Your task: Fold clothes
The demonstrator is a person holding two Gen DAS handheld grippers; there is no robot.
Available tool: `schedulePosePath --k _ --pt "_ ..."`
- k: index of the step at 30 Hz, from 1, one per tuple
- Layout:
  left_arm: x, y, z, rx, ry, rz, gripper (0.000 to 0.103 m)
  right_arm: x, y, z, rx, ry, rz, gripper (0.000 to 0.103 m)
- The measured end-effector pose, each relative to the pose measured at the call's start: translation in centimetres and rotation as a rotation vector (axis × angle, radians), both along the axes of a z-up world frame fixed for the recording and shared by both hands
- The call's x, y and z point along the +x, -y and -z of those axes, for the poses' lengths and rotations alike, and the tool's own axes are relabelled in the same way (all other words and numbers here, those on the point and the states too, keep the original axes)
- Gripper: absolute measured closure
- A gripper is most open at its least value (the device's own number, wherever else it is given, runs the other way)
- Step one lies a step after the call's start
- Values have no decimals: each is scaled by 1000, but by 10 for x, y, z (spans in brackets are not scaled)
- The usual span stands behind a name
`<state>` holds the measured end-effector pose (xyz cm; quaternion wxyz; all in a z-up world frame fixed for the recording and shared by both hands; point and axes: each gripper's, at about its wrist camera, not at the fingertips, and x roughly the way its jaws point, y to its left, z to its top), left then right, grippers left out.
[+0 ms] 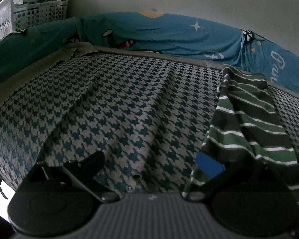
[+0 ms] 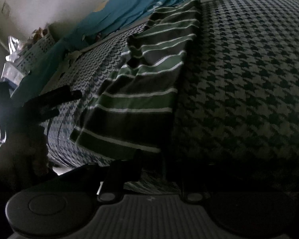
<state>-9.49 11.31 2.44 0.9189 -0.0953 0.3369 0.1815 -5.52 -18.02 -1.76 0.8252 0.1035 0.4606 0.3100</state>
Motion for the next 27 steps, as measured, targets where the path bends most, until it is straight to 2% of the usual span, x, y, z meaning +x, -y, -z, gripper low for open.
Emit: schedulePosePath --k 3,5,8,16,20,24,27 --pt "0 0 1 -7 0 1 1 0 -1 0 0 6 2 86" --pt "0 -1 2 -14 -7 1 1 -1 0 -1 -1 15 1 94" --pt "-1 -2 4 -18 -12 3 1 -5 2 -9 -2 42 -4 95" --pt "0 1 6 -16 -32 31 1 -18 10 -15 -81 81 28 97" --pt "-1 10 7 4 -32 76 1 -17 -2 -13 -130 89 0 94" --pt "0 18 7 12 -26 116 1 -13 3 -17 -100 86 20 94" --pt "3 23 10 23 -41 131 1 -15 8 -22 -86 128 54 94"
